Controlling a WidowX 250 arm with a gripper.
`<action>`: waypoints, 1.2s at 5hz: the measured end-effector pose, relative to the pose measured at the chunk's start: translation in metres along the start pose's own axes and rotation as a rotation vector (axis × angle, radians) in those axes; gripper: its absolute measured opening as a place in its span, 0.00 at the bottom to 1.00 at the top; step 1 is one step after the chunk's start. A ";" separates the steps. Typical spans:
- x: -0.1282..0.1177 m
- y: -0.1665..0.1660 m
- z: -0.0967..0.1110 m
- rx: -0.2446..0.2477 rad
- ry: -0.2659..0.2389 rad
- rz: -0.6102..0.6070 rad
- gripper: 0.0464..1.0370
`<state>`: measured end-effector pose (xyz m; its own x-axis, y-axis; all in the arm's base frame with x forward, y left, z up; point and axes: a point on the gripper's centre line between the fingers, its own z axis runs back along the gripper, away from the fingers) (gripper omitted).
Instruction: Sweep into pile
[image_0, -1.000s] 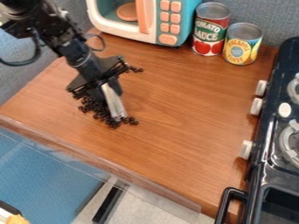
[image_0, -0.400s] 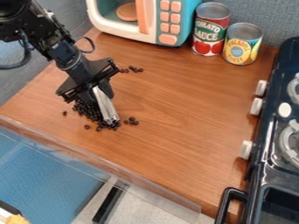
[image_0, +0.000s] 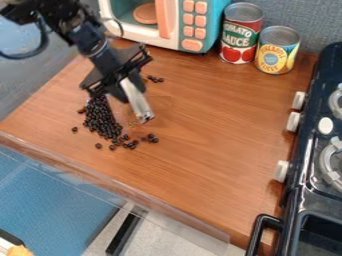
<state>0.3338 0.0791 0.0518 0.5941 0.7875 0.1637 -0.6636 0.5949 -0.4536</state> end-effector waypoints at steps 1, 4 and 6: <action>0.001 -0.017 0.002 -0.026 0.007 0.000 0.32; 0.018 -0.050 -0.045 0.007 0.012 0.012 0.32; 0.034 -0.054 -0.064 0.035 -0.018 0.054 0.32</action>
<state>0.4184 0.0633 0.0255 0.5493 0.8210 0.1553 -0.7102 0.5567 -0.4310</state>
